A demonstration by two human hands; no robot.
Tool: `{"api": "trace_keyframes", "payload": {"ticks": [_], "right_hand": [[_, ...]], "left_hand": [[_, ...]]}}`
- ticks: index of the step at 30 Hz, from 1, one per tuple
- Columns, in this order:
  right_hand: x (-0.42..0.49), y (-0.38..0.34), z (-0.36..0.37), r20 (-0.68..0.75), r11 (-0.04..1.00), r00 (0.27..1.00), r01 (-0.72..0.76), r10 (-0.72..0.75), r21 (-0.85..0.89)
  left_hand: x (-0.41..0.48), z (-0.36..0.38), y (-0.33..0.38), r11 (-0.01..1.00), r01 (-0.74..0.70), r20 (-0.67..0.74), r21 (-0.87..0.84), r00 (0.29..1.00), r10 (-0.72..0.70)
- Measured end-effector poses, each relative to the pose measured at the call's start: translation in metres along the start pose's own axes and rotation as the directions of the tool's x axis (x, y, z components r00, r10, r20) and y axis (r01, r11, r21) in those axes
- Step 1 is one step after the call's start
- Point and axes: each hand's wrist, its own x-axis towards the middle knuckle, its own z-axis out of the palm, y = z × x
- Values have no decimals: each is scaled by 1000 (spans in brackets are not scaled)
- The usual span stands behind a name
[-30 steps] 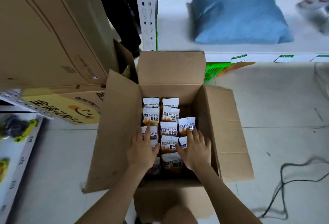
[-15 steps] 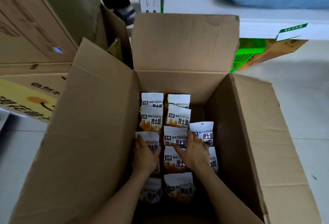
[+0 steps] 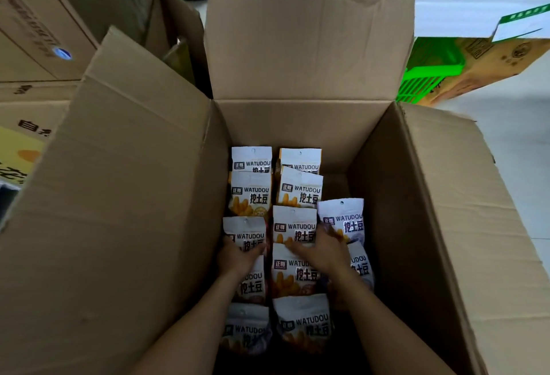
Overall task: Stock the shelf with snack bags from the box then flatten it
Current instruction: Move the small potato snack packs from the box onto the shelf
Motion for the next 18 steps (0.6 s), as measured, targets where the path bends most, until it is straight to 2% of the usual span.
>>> {"api": "trace_keyframes", "payload": {"ticks": [5,12,18], "right_hand": [[14,-1,9,88,974,994,-84,67,209],[11,-4,9,-73,950,995,-40,66,308],[7,-8,-11,-237,920,971,77,18,384]], "left_hand": [[5,3,-3,997,-15,43,-81,999,18],[-7,2,3,980,-81,-10,-179,997,81],[-16,-2,15,950,-133,-55,-282,991,123]]}}
